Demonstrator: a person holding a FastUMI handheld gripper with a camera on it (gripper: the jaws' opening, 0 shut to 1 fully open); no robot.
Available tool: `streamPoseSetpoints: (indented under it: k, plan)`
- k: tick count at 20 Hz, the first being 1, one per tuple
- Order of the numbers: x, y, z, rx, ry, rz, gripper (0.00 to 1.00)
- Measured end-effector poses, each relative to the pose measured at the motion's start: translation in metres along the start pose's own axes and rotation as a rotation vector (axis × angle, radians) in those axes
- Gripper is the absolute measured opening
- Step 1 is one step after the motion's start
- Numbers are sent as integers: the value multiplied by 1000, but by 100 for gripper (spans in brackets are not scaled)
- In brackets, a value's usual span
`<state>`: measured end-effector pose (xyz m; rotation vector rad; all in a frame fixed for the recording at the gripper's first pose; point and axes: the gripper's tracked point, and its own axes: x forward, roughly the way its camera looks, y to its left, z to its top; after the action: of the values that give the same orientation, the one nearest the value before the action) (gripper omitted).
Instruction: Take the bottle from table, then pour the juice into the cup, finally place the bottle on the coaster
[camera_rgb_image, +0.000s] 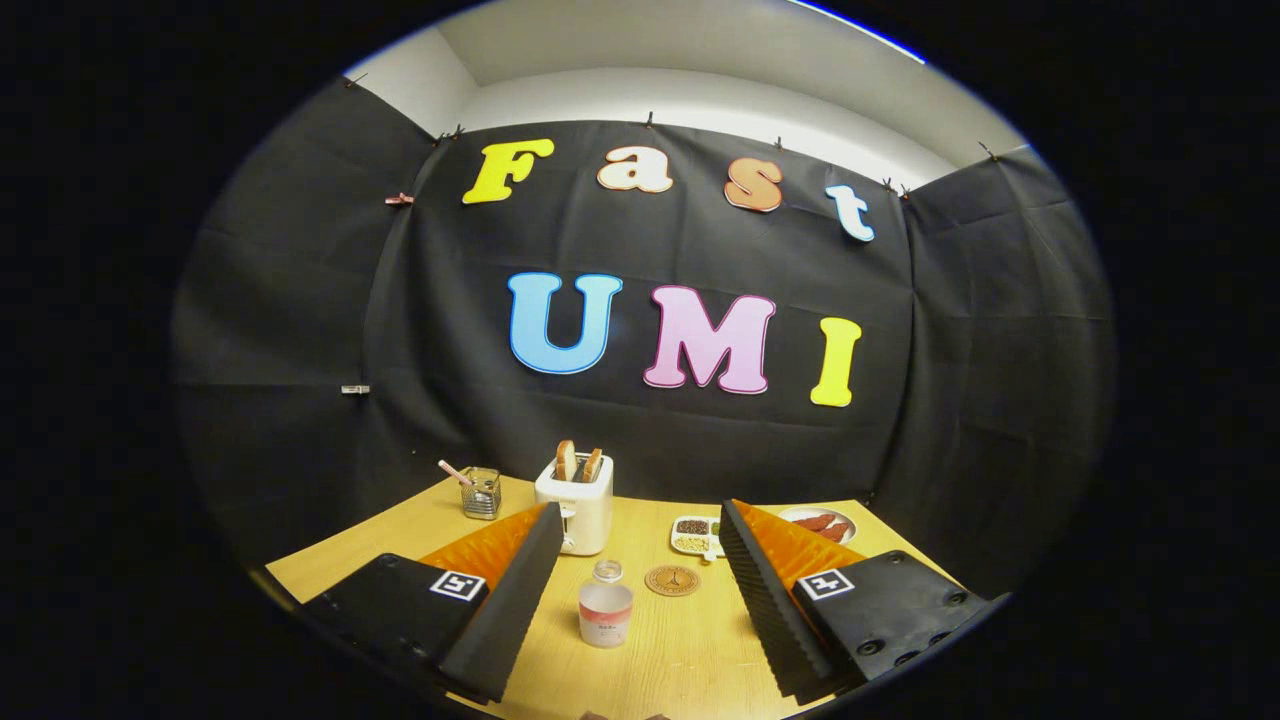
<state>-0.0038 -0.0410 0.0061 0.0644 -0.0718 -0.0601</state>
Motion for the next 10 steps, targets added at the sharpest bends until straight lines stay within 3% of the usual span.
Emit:
streamPoseSetpoints:
  k: [3, 10]
  plan:
    - [0, 8, -8, 36, 19, 32, 97]
    - [6, 23, -28, 37, 59, 20, 97]
